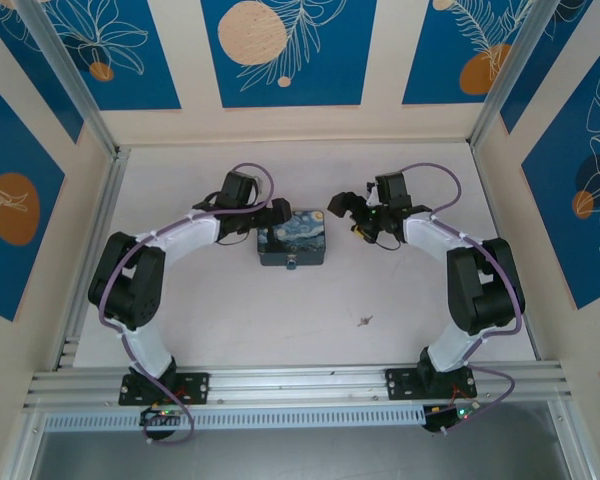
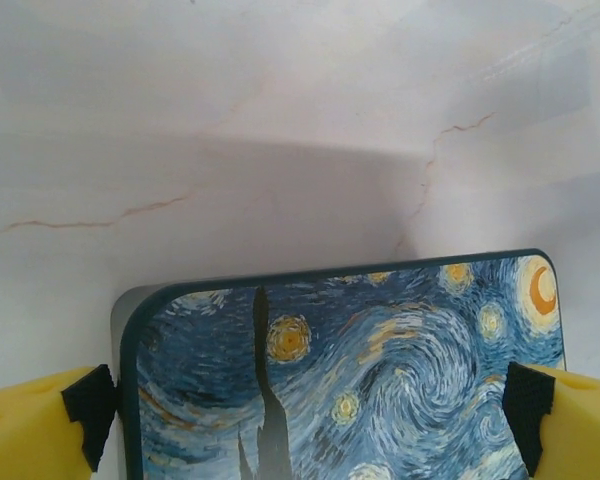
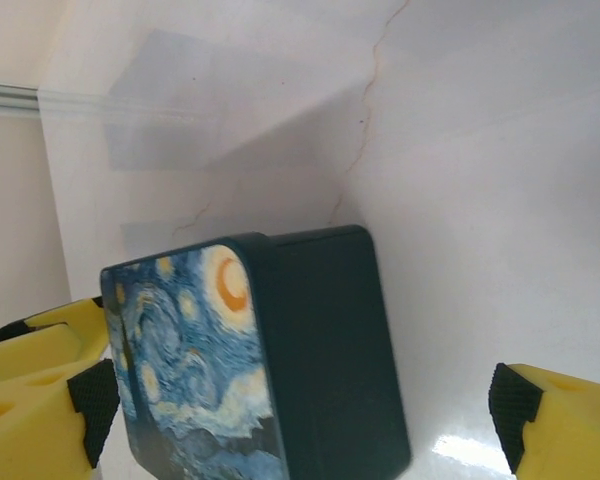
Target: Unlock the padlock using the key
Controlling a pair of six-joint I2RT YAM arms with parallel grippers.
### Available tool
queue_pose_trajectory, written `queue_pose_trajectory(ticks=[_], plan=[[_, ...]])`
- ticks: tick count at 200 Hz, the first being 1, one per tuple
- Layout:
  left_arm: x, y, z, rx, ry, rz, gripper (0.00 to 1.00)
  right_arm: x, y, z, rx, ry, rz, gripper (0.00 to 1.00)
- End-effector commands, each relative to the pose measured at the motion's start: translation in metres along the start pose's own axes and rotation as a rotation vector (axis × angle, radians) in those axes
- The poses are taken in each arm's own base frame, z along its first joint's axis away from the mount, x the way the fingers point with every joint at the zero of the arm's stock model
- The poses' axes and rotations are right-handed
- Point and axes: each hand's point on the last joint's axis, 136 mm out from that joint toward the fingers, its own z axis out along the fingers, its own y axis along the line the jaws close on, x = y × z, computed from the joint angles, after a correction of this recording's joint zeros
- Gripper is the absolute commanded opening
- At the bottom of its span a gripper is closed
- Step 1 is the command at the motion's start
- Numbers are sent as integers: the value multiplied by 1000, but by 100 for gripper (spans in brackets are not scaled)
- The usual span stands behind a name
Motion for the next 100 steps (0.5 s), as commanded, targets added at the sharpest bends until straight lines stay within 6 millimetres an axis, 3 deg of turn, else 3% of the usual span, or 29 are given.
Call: queue_pose_trajectory(ticks=[1,39,100], plan=[[2,-19,5,44,-21,-2,100,8,3,10,-47,41,30,96],[10,-34,6,70,-28,-23,100,21,5,15,-61,68,43,91],[36,-22,-7,84,-69,-124,100,44,1,16,-84,86,70,79]])
